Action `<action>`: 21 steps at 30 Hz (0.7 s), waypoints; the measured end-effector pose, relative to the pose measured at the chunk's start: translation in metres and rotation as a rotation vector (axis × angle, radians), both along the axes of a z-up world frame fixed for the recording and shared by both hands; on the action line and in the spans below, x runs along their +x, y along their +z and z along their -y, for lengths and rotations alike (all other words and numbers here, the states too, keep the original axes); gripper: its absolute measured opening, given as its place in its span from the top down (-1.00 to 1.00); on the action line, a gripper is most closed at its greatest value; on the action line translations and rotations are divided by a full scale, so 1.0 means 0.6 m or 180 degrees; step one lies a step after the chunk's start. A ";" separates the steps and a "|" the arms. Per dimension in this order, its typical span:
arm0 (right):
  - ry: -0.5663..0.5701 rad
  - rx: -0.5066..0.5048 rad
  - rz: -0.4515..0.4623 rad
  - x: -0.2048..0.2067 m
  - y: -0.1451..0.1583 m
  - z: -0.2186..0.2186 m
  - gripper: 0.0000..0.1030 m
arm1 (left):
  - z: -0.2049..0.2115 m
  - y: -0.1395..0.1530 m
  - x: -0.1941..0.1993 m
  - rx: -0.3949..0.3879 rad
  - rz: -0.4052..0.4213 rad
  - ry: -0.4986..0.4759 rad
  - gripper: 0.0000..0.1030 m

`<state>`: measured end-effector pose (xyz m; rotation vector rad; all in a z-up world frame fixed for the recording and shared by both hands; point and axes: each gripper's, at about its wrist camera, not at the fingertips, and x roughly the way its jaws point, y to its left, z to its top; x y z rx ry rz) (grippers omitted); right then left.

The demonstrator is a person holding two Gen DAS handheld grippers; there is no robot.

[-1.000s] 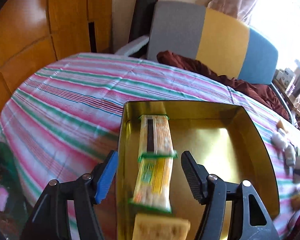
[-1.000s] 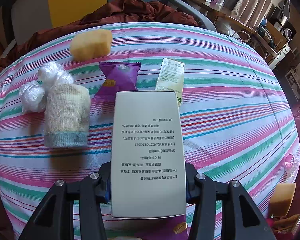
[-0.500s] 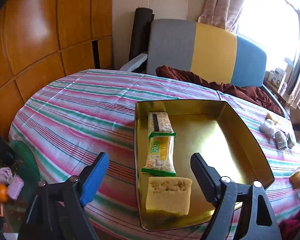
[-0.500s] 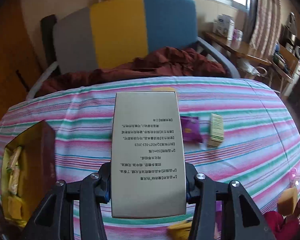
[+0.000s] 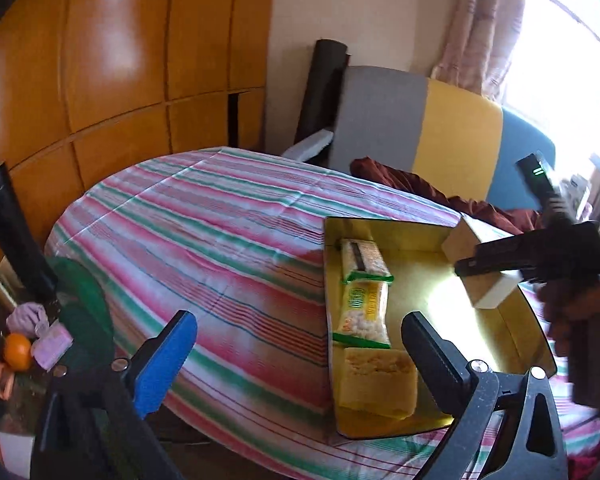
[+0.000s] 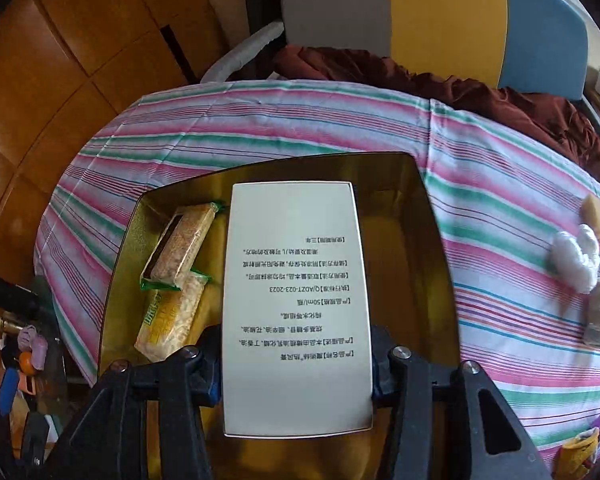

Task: Organize objects
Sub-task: 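Lower the white box into the gold tray and open the right tool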

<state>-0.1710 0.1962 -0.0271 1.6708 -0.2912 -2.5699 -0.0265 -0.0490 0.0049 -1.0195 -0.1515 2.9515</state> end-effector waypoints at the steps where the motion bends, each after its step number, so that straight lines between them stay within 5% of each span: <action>1: -0.0007 -0.0004 0.0045 -0.010 -0.008 0.011 0.02 | 0.007 -0.003 -0.003 0.0054 0.0036 0.0018 -0.99; 7: -0.0194 -0.0014 0.0228 -0.062 -0.048 0.044 0.00 | 0.042 -0.017 -0.018 0.0285 0.0148 0.0118 -0.99; 13: -0.0116 -0.0546 0.0195 -0.076 -0.050 0.059 -0.14 | 0.024 0.006 0.003 -0.0504 -0.0384 0.0413 -0.99; 16: -0.0084 -0.0658 0.0113 -0.058 -0.036 0.054 -0.35 | 0.023 0.005 0.008 -0.0378 -0.0357 0.0303 -0.99; 21: -0.0030 -0.0501 -0.0199 0.007 0.007 0.032 -0.39 | 0.021 0.008 0.008 -0.0138 -0.0260 0.0114 -0.99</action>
